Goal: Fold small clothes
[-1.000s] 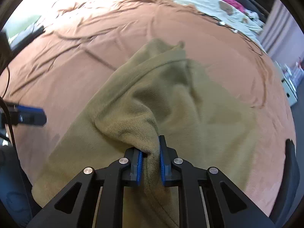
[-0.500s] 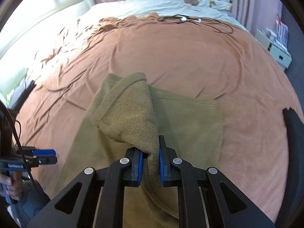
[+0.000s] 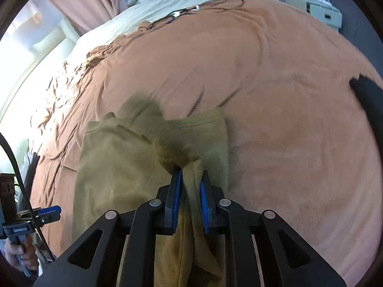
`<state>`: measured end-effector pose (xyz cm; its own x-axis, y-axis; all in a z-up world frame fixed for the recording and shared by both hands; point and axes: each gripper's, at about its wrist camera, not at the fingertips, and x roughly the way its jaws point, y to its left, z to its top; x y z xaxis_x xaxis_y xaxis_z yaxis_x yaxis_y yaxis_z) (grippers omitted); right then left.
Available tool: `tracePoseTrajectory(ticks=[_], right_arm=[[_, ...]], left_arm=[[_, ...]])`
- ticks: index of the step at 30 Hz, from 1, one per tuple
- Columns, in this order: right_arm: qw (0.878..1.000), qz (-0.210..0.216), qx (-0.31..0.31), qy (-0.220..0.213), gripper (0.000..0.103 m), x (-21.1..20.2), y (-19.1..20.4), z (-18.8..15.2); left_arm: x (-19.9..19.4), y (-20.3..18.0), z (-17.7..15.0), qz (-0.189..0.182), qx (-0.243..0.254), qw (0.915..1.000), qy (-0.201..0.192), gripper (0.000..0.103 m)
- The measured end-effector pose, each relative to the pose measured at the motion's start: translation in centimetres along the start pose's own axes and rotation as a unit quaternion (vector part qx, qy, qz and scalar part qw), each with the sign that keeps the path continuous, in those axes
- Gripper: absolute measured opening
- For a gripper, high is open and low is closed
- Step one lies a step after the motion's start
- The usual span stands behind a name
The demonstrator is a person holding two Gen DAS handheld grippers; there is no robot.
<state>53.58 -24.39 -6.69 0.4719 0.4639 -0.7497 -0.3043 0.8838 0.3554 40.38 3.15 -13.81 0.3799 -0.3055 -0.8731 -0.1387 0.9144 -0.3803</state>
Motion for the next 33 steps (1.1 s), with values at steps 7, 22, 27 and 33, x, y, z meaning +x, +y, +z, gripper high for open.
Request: tracePoseTrajectory(ticks=[7, 22, 27, 33], right_arm=[[1.0, 0.023, 0.006, 0.005, 0.026, -0.5, -1.6, 0.1], [0.999, 0.026, 0.021, -0.004, 0.026, 0.7, -4.2, 1.4], [0.999, -0.014, 0.032, -0.016, 0.026, 0.2, -5.2, 1.9], [0.998, 0.044, 0.032, -0.004, 0.035, -1.4, -5.5, 1.3]], left_arm=[[0.9, -0.6, 2.1, 0.008, 0.013, 0.9999, 0.0, 0.045], [5.1, -1.4, 6.8, 0.03, 0.022, 0.9993, 0.003, 0.045], [5.8, -1.4, 8.7, 0.046, 0.022, 0.9987, -0.009, 0.045], [5.6, -1.3, 10.7, 0.045, 0.02, 0.9984, -0.029, 0.045]])
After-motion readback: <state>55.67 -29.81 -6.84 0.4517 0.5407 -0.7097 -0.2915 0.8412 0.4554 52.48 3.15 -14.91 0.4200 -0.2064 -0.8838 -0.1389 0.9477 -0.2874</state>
